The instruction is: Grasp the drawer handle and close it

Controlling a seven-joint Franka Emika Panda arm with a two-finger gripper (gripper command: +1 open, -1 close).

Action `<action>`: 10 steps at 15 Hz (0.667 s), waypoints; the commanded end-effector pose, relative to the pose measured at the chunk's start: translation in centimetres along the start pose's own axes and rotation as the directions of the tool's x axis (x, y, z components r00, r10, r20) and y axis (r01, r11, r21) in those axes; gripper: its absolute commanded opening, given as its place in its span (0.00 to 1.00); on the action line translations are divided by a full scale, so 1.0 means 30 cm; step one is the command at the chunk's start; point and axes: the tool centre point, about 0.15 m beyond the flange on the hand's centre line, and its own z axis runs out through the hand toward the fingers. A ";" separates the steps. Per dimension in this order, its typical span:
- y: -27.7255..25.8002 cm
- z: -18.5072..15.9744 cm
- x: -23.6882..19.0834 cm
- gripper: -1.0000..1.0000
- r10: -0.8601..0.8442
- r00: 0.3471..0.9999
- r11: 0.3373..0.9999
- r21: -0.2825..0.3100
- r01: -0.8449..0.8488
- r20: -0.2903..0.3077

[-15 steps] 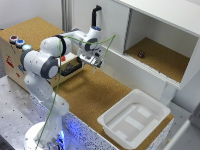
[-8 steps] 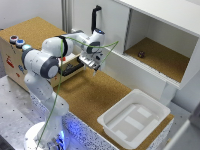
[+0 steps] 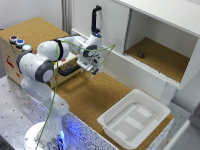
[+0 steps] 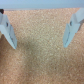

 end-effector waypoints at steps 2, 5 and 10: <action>0.052 0.072 -0.014 0.00 -0.083 0.993 0.994 0.064 0.089 -0.089; 0.037 0.094 0.006 0.00 -0.092 0.993 0.993 0.061 0.096 -0.078; -0.079 0.086 0.074 0.00 -0.099 0.995 0.994 0.038 0.100 -0.023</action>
